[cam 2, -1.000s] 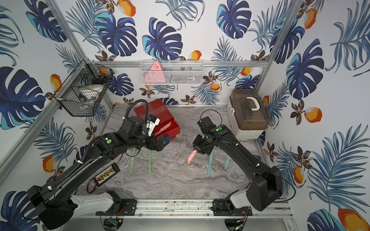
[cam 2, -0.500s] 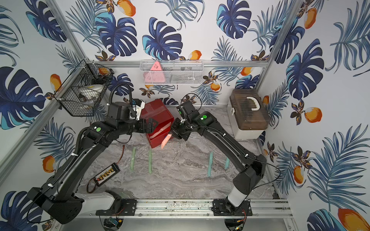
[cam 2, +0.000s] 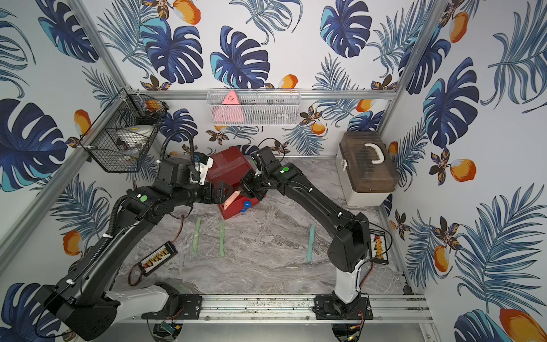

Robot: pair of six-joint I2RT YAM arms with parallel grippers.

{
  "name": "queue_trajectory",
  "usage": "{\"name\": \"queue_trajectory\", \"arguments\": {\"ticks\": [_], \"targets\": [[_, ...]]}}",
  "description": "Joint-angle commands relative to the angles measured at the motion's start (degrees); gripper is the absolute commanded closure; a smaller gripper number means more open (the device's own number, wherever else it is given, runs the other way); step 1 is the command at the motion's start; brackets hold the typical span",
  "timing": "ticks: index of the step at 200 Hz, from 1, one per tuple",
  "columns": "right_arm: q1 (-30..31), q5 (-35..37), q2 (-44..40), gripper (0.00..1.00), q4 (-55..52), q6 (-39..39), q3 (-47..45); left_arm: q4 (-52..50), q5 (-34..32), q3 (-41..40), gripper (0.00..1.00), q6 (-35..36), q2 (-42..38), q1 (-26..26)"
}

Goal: Place the fruit knives into the drawer by color
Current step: Place the fruit knife in the drawer.

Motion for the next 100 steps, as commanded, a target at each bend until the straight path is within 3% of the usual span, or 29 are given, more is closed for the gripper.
{"name": "queue_trajectory", "arguments": {"ticks": [1,10,29,46,54,100], "targets": [[-0.5,-1.6,0.4,0.96,6.4,1.1,-0.5,0.5,0.5,-0.2,0.01,-0.7,-0.2,0.1],[-0.7,-1.0,0.4,0.82,7.0,0.5,-0.3,0.6,0.7,-0.3,0.01,-0.8,-0.1,0.2],[-1.0,-0.8,0.1,0.77,9.0,0.5,-1.3,1.2,1.1,-0.8,0.01,-1.2,-0.1,0.2],[-1.1,-2.2,-0.1,0.60,11.1,1.5,-2.9,1.6,1.4,-1.2,0.01,-1.6,0.0,0.2],[-1.2,-2.4,-0.5,0.48,11.4,1.7,-3.4,1.7,1.3,-1.2,0.01,-1.6,0.1,0.2],[-1.5,-1.7,-4.0,0.44,12.8,-0.1,-5.5,1.7,0.9,2.4,0.01,-0.8,3.3,0.2]]}}
